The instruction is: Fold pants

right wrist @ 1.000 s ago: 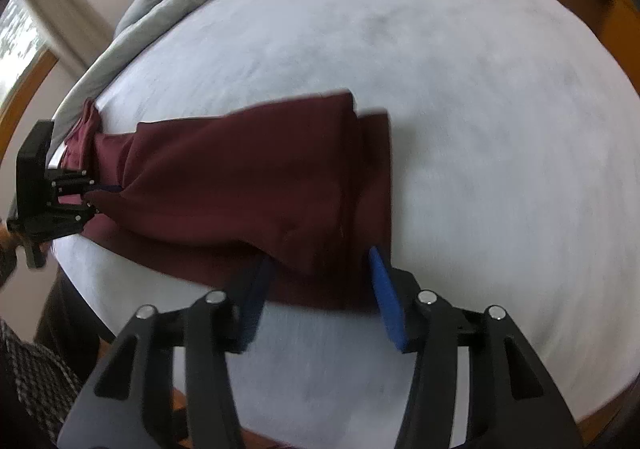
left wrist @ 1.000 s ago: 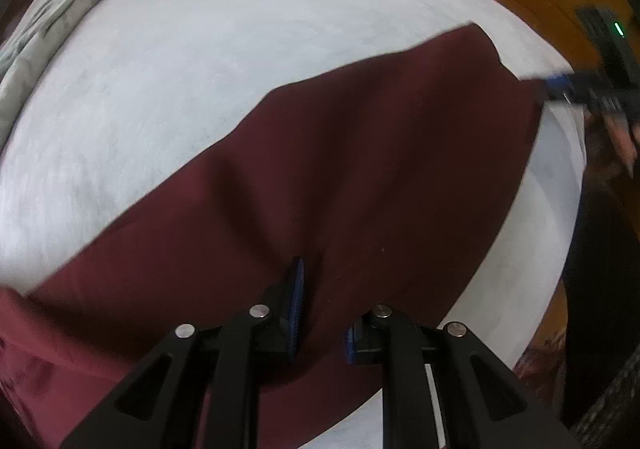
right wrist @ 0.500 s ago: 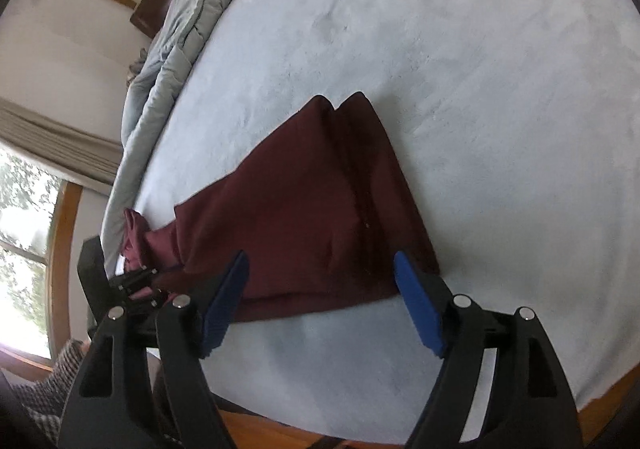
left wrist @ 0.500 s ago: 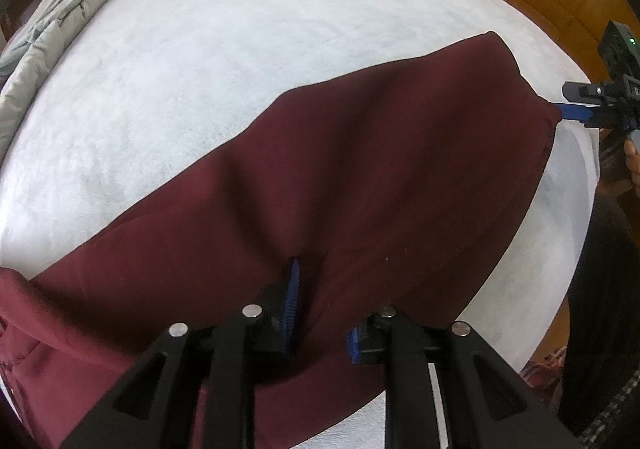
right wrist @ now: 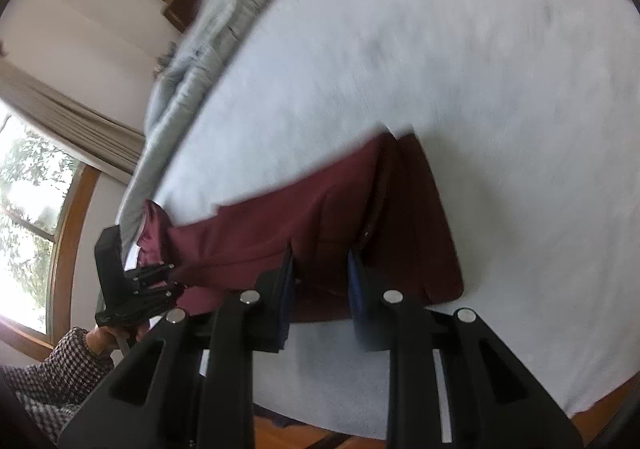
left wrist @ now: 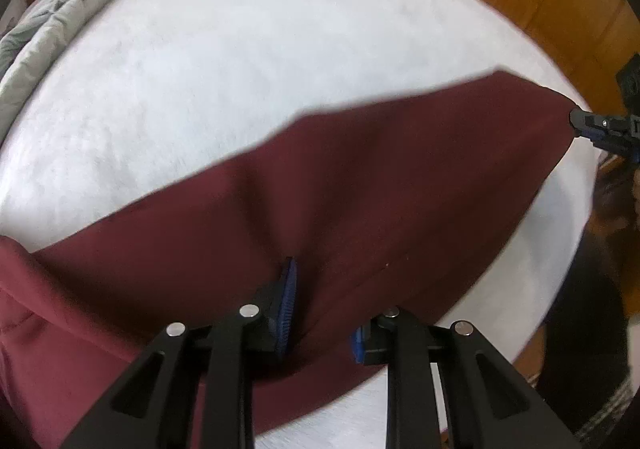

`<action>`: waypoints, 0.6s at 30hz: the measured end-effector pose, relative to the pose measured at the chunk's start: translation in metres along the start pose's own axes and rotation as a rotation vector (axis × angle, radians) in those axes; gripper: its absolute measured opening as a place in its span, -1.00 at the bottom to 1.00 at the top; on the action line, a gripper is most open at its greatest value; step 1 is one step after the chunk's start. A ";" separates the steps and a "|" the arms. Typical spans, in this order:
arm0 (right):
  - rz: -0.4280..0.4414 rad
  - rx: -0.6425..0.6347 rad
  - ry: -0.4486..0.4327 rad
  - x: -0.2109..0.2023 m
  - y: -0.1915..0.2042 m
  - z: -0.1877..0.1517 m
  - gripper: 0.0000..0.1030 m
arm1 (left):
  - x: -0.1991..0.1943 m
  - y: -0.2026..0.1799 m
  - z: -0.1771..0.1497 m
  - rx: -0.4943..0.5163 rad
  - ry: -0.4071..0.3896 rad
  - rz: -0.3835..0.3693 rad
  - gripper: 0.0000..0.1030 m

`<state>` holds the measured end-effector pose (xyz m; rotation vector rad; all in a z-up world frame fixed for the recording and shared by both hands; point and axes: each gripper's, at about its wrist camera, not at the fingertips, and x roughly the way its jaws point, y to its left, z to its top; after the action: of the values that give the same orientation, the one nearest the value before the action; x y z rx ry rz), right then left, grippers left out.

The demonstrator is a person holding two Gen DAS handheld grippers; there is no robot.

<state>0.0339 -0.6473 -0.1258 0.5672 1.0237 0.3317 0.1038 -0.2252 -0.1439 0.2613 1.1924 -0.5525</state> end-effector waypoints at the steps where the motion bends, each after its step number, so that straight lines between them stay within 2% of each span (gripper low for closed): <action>1: -0.027 -0.020 -0.009 -0.007 0.003 0.000 -0.55 | -0.012 -0.010 0.001 0.012 -0.031 0.003 -0.56; 4: -0.152 -0.022 0.050 -0.003 -0.006 -0.005 -0.55 | -0.018 -0.034 -0.004 0.043 -0.047 0.019 -0.54; 6: -0.206 0.026 0.132 0.020 -0.023 -0.014 -0.55 | 0.003 -0.049 -0.010 0.067 -0.006 0.059 -0.54; 8: -0.229 0.055 0.177 0.037 -0.034 -0.023 -0.52 | 0.028 -0.054 -0.016 0.063 0.026 0.088 -0.53; 10: -0.221 0.067 0.172 0.039 -0.033 -0.027 -0.41 | 0.030 -0.057 -0.014 0.047 -0.004 0.092 -0.52; 11: -0.224 0.065 0.162 0.035 -0.030 -0.025 -0.28 | 0.028 -0.057 -0.013 0.038 -0.010 0.088 -0.50; 12: -0.230 0.055 0.147 0.031 -0.025 -0.025 -0.20 | 0.025 -0.057 -0.012 0.026 -0.012 0.081 -0.35; 13: -0.259 0.039 0.127 0.025 -0.019 -0.023 -0.13 | 0.019 -0.055 -0.010 0.005 -0.006 0.051 -0.12; 14: -0.291 0.023 0.113 0.021 -0.014 -0.023 -0.03 | 0.015 -0.053 -0.009 -0.010 -0.003 0.031 0.01; 15: -0.344 -0.014 0.083 0.013 -0.002 -0.020 -0.03 | 0.010 -0.051 -0.009 -0.029 -0.007 0.018 0.22; 17: -0.360 -0.061 0.041 0.004 0.016 -0.016 -0.03 | -0.005 -0.044 -0.013 -0.066 -0.032 -0.013 0.36; 18: -0.317 -0.088 0.030 0.005 0.034 -0.015 -0.03 | -0.012 -0.037 -0.019 -0.088 -0.048 -0.029 0.44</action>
<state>0.0237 -0.6129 -0.1152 0.3144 1.1038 0.1041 0.0657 -0.2437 -0.1360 0.1549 1.1722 -0.5278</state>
